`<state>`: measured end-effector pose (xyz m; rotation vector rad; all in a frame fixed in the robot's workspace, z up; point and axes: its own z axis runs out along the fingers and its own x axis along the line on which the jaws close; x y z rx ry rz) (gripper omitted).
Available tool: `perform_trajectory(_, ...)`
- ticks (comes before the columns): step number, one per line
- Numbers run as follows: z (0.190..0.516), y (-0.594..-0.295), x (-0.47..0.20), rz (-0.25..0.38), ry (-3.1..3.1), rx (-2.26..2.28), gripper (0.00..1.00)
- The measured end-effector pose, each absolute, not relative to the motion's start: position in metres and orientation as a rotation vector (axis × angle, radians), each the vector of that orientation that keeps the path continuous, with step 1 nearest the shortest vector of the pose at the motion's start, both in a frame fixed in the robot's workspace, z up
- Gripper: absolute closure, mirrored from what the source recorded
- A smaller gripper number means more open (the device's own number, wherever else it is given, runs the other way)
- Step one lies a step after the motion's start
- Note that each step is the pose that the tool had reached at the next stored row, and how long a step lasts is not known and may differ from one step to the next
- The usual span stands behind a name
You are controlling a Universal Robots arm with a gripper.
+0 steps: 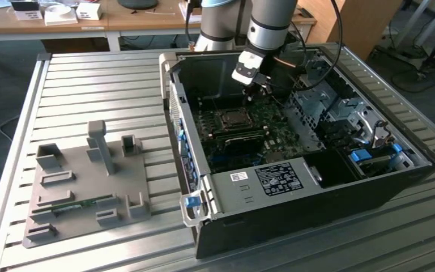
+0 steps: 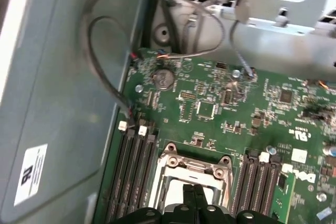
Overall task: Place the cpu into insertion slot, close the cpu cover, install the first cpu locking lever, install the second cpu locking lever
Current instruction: 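Close the cpu cover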
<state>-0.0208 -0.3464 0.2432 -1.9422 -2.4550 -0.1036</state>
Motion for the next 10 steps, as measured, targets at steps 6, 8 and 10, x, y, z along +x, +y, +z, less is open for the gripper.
perform_trajectory(6,0.2432,-0.3463,-0.0208,-0.103,-2.554,-1.804,0.89)
perform_trajectory(8,0.2432,-0.3464,-0.0208,-0.102,-2.585,-1.758,0.89)
perform_trajectory(10,0.2432,-0.3464,-0.0208,-0.102,-2.604,-1.728,0.89)
